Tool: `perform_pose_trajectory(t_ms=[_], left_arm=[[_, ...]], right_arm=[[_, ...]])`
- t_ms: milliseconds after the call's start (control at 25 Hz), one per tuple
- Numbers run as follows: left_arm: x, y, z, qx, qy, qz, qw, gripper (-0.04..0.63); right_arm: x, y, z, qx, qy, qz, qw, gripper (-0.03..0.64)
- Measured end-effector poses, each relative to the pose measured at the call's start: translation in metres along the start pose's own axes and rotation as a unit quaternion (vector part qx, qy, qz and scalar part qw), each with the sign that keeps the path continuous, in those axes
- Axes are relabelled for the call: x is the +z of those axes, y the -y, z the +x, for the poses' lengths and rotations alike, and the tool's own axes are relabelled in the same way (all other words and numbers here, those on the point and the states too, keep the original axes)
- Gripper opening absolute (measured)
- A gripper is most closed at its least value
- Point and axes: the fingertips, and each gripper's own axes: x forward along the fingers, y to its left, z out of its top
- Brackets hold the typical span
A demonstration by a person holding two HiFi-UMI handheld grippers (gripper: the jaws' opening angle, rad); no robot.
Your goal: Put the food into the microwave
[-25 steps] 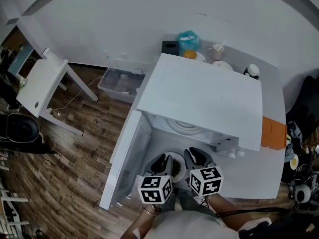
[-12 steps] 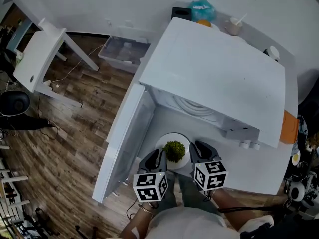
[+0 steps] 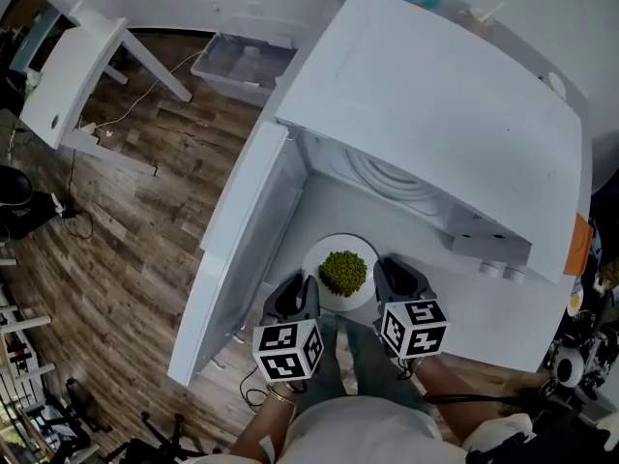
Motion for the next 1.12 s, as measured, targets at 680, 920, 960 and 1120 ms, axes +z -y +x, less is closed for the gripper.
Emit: perform_pose_trajectory(t_ms=[680, 920, 960, 1120], left_arm=[[-0.018, -0.009, 0.008, 0.002, -0.011, -0.035, 0.9993, 0.069], [-0.019, -0.008, 0.01, -0.001, -0.008, -0.038, 0.9992, 0.069], [-0.019, -0.008, 0.011, 0.001, -0.008, -0.039, 0.9992, 0.069], [-0.019, -0.007, 0.011, 0.006, -0.008, -0.043, 0.999, 0.069]], right_arm=[[-0.01, -0.001, 0.005, -0.001, -0.004, 0.001, 1.0, 0.061], [-0.011, -0.002, 0.006, 0.002, 0.0, 0.002, 1.0, 0.054], [-0.011, -0.002, 0.006, 0.003, 0.0, 0.002, 1.0, 0.052], [-0.011, -0.002, 0.005, 0.004, 0.001, 0.013, 1.0, 0.051]])
